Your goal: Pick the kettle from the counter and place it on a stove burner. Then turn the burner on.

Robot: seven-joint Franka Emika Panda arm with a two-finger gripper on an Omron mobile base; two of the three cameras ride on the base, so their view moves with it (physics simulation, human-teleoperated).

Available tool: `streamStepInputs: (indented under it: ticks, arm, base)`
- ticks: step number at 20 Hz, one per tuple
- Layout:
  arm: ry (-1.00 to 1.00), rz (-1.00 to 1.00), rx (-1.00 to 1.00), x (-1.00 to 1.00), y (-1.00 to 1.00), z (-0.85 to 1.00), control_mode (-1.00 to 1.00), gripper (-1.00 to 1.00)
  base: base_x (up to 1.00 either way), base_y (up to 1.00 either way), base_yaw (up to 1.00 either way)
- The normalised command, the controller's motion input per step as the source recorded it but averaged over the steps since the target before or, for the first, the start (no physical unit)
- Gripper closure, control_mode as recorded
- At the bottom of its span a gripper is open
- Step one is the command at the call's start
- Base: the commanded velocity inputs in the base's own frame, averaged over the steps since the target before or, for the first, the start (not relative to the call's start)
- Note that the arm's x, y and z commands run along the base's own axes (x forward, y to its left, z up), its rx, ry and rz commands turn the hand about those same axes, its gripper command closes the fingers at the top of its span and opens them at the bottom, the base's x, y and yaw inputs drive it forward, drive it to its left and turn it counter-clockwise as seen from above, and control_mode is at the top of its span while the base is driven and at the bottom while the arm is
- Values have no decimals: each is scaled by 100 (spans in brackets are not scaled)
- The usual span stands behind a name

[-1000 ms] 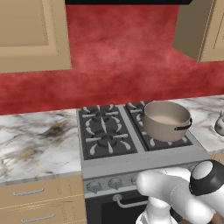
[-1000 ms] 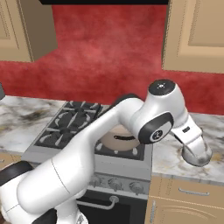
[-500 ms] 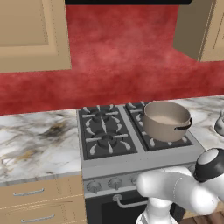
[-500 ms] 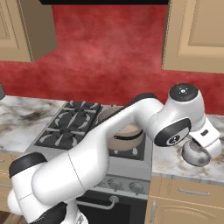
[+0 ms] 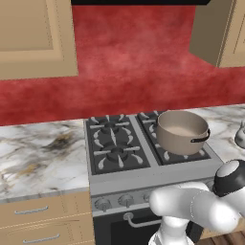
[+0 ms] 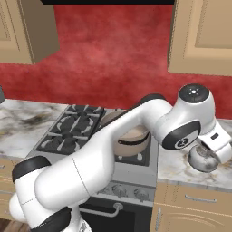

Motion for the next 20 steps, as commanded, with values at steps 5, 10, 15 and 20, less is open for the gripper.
streamStepInputs:
  ticks: [5, 10, 15, 20]
  arm:
    - [0, 12, -3, -1, 5, 0, -100, -100]
    - [0, 24, 0, 0, 1, 0, -100, -100]
    - [0, 18, 0, 0, 1, -2, -100, -100]
    - [1, 10, -3, 10, 2, -4, -100, -100]
  base:
    - [0, 0, 0]
    - [0, 0, 0]
    - [0, 0, 0]
    - [0, 0, 0]
